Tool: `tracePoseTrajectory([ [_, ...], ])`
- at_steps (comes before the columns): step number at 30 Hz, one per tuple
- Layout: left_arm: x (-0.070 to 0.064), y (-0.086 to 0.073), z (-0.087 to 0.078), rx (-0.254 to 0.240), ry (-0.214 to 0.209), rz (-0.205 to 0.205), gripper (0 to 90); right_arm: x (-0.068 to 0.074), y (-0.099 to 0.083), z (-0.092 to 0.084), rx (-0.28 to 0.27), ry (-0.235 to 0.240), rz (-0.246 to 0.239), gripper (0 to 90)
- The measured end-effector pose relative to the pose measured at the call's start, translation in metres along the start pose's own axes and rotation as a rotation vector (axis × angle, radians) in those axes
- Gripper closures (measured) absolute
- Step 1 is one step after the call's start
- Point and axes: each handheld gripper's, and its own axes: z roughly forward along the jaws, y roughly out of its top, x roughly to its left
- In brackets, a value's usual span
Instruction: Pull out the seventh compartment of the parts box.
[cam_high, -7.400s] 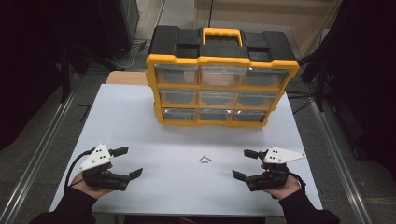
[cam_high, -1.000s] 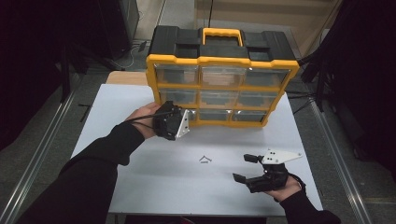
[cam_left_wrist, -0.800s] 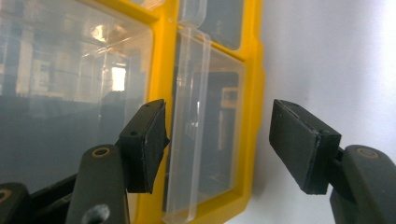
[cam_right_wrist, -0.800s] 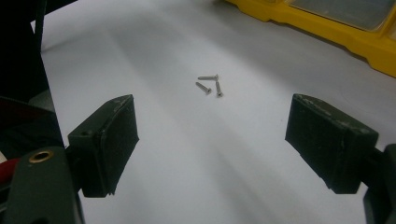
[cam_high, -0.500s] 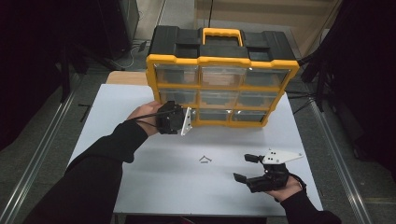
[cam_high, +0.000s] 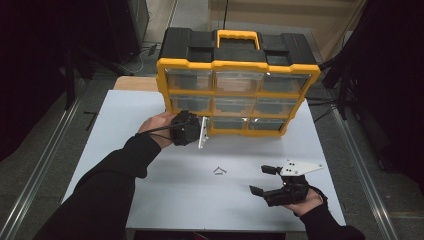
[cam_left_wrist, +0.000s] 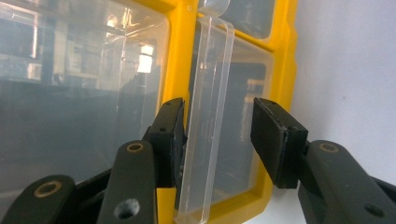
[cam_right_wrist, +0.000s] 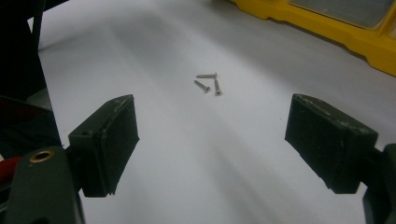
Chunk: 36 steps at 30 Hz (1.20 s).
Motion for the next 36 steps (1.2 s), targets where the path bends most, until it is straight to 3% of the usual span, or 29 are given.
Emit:
tracePoseTrajectory([
  [8,-0.005,0.0,0.002,0.014,0.02,0.025,54.1,0.001,0.0,0.0,-0.001,0.009,-0.009,18.3],
  [9,-0.006,0.0,0.002,0.021,0.044,0.036,60.8,0.001,0.0,0.0,0.002,0.009,-0.008,18.3],
  [16,-0.009,0.0,0.003,0.019,0.07,0.042,61.2,0.001,0.0,0.0,0.004,0.006,-0.01,18.4],
  [18,-0.011,-0.001,0.004,0.034,0.073,0.064,61.3,0.001,0.0,0.0,0.004,0.005,-0.012,18.4],
  [19,-0.011,-0.001,0.005,0.029,0.091,0.071,65.8,0.001,0.0,0.001,0.005,0.003,-0.014,18.5],
  [23,-0.009,-0.001,0.005,0.024,0.099,0.049,71.3,0.001,0.0,0.0,0.006,0.004,-0.015,18.5],
  [36,-0.012,0.0,0.005,0.031,0.126,0.065,73.2,0.001,0.0,0.0,0.007,0.003,-0.015,18.8],
])
